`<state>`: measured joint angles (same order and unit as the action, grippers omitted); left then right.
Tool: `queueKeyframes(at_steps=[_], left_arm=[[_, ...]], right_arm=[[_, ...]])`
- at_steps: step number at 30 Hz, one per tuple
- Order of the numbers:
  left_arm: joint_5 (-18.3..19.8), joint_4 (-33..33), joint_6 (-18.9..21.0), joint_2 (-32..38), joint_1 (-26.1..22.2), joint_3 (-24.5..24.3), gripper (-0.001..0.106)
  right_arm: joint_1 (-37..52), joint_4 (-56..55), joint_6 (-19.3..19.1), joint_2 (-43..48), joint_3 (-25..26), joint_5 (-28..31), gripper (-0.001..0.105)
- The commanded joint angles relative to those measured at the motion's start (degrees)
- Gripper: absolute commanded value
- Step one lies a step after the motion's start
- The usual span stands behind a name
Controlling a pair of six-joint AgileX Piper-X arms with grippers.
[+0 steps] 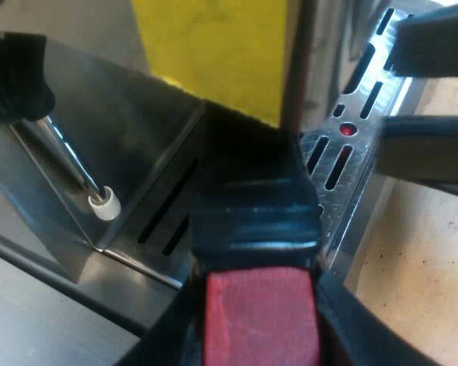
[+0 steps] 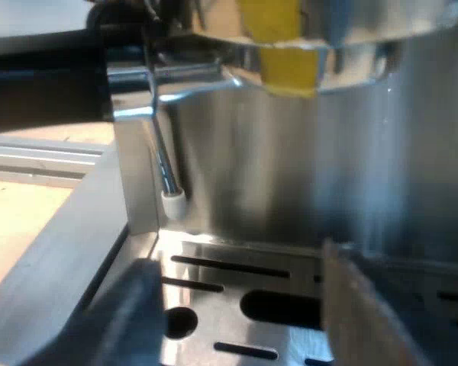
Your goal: Put the handle in the coffee machine
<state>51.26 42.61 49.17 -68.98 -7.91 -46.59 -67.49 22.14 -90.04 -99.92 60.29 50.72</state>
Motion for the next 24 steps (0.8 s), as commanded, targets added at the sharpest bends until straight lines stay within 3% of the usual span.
queueKeyframes(at_steps=[1, 4, 8, 12, 16, 24], left_arm=[[4.5, -3.3, 0.3, 1.5, -0.8, -1.5, 0.0], [4.5, -3.3, 0.3, 1.5, -0.8, -1.5, 0.0], [4.5, -3.4, 0.3, 1.5, -0.8, -1.5, 0.0], [5.5, -2.8, 0.3, 1.5, -0.8, -1.5, 0.0], [5.7, -2.3, 0.3, 1.5, -0.8, -1.5, 0.0], [5.8, -2.2, 0.3, 1.5, -0.6, -1.5, 0.0]], right_arm=[[0.6, 0.8, -3.9, 0.0, 0.2, -2.5, 0.031], [0.5, 1.3, -6.2, 0.0, 0.2, -2.1, 0.03], [0.7, 2.1, -6.7, 0.0, -0.8, -1.4, 0.03], [1.0, 7.5, -6.6, 0.6, -5.6, 1.7, 0.03], [1.5, 14.5, -7.4, 0.7, -9.5, 0.0, 0.03], [5.7, 23.3, -8.5, -1.3, -10.1, -2.3, 0.03]])
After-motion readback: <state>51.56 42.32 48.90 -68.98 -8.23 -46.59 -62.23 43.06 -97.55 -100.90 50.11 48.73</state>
